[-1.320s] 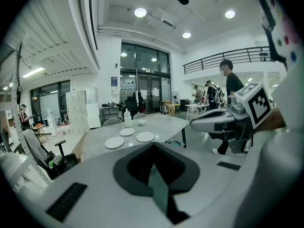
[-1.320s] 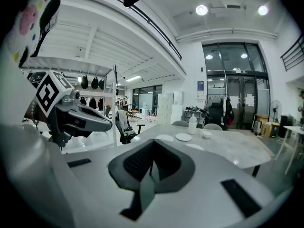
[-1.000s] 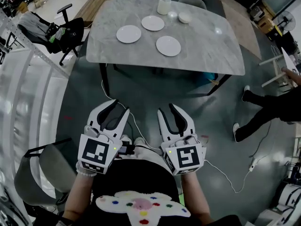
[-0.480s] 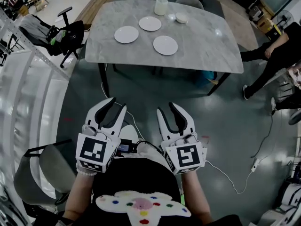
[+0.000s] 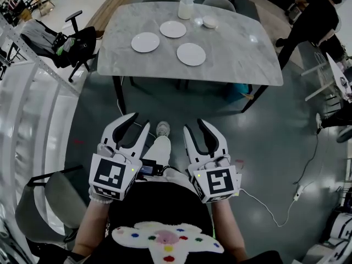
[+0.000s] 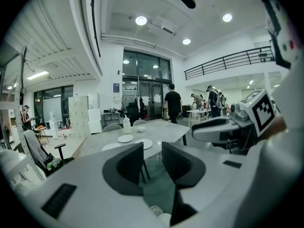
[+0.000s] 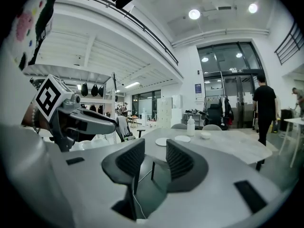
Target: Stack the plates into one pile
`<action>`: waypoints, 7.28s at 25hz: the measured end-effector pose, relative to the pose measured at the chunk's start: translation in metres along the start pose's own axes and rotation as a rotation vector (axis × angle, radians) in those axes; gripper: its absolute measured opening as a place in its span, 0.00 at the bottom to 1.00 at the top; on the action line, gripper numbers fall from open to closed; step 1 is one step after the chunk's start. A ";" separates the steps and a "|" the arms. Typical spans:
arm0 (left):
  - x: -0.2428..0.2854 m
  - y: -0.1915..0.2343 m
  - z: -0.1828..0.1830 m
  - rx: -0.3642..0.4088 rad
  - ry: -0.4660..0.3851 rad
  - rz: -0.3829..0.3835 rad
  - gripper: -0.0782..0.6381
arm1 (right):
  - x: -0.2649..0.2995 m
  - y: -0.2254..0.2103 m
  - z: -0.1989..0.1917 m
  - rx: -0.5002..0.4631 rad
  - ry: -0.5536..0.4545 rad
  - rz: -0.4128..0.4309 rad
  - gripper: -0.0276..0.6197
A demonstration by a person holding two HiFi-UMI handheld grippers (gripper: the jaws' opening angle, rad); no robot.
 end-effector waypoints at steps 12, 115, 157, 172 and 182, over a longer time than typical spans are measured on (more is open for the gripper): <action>0.029 0.013 0.005 -0.005 0.001 0.001 0.28 | 0.024 -0.020 0.003 -0.004 -0.004 -0.007 0.24; 0.396 0.151 -0.076 -0.479 0.325 -0.282 0.24 | 0.305 -0.211 -0.075 0.166 0.274 -0.120 0.24; 0.430 0.123 -0.178 -1.150 0.572 -0.097 0.26 | 0.292 -0.244 -0.111 0.230 0.333 -0.150 0.24; 0.432 0.113 -0.170 -1.162 0.650 -0.131 0.19 | 0.289 -0.227 -0.138 0.341 0.382 -0.147 0.24; 0.437 0.112 -0.151 -1.177 0.604 -0.168 0.16 | 0.278 -0.218 -0.173 0.707 0.394 -0.219 0.24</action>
Point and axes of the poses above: the fingertips, and each gripper's own axes: x forward along the fingers, y to its left, z out of its top, the point moved 5 cm from there along -x, backward along the fingers, and after that the axes turned 6 degrees about -y, right-handed, at the moved point
